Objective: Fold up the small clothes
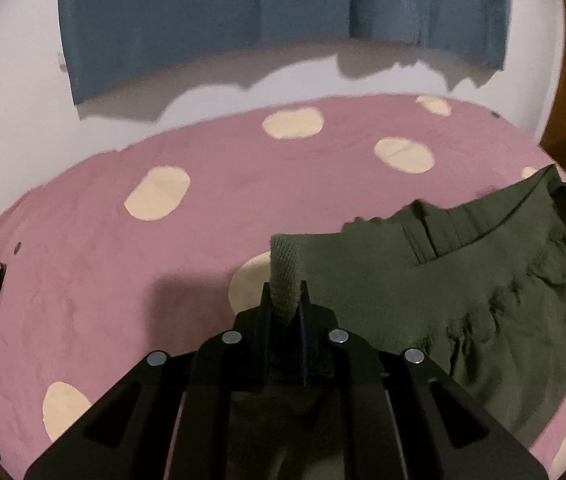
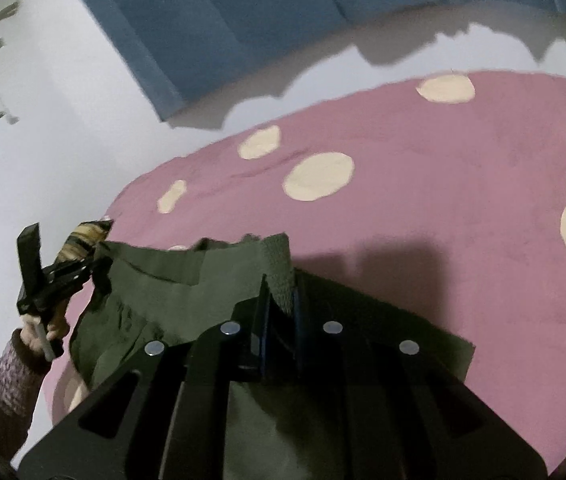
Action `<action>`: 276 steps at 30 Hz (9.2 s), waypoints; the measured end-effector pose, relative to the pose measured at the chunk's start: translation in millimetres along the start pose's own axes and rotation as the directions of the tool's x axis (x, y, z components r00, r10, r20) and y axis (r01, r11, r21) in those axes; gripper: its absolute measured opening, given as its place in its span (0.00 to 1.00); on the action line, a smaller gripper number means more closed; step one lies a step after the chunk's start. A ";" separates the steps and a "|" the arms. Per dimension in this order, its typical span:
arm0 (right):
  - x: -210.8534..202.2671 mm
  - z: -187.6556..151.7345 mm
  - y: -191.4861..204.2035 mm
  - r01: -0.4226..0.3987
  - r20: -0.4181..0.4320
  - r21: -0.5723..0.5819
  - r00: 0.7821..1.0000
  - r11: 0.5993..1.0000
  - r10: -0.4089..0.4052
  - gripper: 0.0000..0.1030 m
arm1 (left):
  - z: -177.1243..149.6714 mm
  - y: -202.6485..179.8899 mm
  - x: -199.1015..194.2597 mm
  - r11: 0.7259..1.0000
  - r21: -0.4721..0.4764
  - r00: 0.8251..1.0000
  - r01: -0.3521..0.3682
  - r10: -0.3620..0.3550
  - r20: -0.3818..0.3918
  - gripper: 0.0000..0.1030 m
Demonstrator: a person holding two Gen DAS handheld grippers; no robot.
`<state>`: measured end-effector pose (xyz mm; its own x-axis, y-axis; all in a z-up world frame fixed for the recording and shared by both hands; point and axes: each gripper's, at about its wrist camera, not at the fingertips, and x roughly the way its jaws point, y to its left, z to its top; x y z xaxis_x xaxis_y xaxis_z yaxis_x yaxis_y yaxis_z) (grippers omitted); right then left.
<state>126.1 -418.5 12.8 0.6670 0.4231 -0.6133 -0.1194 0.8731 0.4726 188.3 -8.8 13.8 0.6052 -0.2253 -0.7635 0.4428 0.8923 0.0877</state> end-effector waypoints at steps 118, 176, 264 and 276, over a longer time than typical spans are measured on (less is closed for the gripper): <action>59.7 -182.8 137.3 -0.215 -0.150 0.195 0.958 0.957 0.246 0.65 | -127.1 -4.8 -95.6 0.850 -0.525 0.998 0.039 -0.004 0.067 0.20; -84.8 -161.5 -2.9 -0.165 0.084 0.394 0.986 0.904 0.143 0.70 | -43.4 -288.8 -80.7 0.987 0.140 0.982 -0.084 0.058 0.179 0.19; -56.7 -70.7 -6.8 -0.082 -0.071 0.161 0.993 0.984 0.095 0.04 | -133.3 -142.9 -88.0 0.967 -0.227 0.977 0.113 -0.067 0.204 0.77; -27.4 -110.1 -51.8 -0.185 -0.023 0.365 0.978 0.912 0.208 0.10 | -124.7 -162.8 -60.5 0.987 -0.158 0.988 0.036 -0.012 0.154 0.77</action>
<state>33.0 -448.6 -64.5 0.6103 0.6008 -0.5163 0.0362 0.6299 0.7758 -2.9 -91.7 -34.0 0.6943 -0.2934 -0.6572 0.3547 0.9340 -0.0422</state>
